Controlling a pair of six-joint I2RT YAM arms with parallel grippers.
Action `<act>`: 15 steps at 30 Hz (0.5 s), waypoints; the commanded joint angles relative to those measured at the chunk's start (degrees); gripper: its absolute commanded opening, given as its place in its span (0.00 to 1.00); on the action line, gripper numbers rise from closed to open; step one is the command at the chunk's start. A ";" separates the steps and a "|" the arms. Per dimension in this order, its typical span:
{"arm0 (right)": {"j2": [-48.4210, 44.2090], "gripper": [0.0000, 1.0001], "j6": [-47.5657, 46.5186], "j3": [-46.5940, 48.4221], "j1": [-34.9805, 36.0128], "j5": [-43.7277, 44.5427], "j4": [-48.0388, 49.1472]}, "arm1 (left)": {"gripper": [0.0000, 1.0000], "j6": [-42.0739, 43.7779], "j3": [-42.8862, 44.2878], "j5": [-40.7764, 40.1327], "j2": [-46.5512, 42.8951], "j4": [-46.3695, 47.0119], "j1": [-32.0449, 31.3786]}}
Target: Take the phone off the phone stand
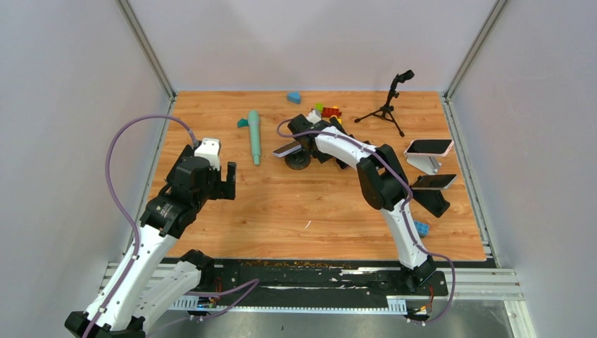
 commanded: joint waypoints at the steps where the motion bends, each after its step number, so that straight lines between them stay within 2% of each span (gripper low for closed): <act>1: 0.37 0.91 -1.48 -2.37 0.50 -1.90 -2.85 | 1.00 -0.82 -0.25 -0.78 -0.60 1.72 0.13; 15: 0.62 0.65 -1.48 -2.03 0.50 -0.48 -2.84 | 1.00 -0.77 -0.25 -0.62 -0.54 1.76 0.13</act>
